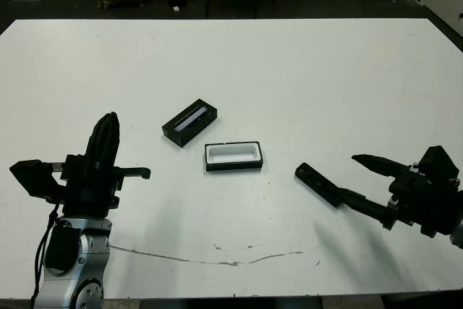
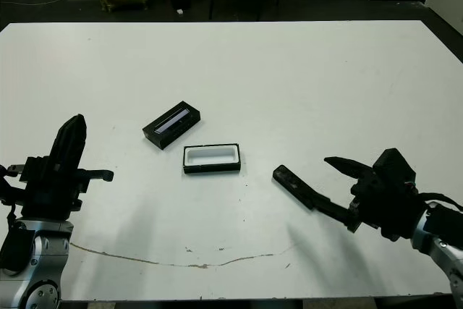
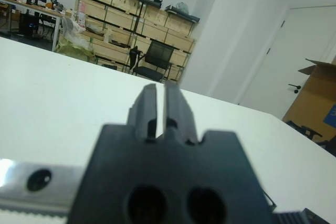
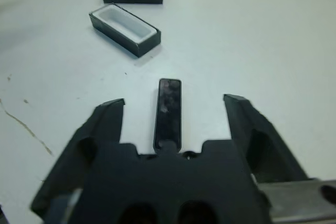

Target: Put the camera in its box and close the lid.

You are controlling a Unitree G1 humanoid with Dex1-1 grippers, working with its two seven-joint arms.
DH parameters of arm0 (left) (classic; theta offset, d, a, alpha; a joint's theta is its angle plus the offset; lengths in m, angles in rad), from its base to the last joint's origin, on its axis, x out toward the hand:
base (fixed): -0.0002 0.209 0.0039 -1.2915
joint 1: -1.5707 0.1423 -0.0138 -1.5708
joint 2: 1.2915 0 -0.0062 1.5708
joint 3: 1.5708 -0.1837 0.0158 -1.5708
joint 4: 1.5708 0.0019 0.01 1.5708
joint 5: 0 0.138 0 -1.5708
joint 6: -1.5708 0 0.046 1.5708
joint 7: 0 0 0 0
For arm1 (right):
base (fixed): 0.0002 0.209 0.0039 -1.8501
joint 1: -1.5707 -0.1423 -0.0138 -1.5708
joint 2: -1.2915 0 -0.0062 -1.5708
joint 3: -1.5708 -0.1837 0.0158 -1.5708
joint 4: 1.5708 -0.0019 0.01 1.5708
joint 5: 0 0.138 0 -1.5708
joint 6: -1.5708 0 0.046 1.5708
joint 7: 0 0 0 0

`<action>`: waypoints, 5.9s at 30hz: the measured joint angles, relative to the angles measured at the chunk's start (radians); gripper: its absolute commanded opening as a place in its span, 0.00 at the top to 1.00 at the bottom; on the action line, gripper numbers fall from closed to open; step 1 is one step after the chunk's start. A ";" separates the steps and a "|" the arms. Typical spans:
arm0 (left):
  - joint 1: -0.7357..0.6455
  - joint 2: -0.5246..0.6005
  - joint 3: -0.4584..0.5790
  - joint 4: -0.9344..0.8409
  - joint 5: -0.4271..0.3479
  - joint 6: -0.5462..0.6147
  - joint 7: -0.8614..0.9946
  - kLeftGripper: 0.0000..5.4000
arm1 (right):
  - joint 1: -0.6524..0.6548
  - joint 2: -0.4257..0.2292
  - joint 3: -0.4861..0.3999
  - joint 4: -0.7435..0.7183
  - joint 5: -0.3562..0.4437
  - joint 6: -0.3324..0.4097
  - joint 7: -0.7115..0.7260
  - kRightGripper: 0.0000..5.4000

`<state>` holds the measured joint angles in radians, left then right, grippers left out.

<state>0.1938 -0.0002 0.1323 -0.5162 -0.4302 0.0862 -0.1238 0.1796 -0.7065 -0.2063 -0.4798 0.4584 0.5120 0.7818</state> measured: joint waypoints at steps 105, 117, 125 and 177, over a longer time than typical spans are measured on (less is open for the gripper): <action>0.006 -0.001 -0.007 0.027 0.019 -0.023 -0.015 1.00 | -0.605 0.052 0.220 0.515 0.005 -0.025 0.262 0.94; 0.012 -0.002 -0.011 0.025 0.020 -0.025 -0.014 1.00 | -0.875 0.143 0.440 0.743 -0.168 -0.081 0.391 0.94; 0.008 -0.001 -0.009 0.033 0.022 -0.038 -0.023 1.00 | -0.972 0.224 0.529 0.923 -0.273 -0.169 0.476 0.94; 0.003 -0.002 -0.012 0.030 0.022 -0.022 -0.019 1.00 | -1.114 0.367 0.596 1.156 -0.475 -0.286 0.629 0.94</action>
<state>0.1973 -0.0021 0.1206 -0.4859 -0.4081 0.0645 -0.1423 -0.9344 -0.3394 0.3894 0.6767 -0.0164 0.2257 1.4111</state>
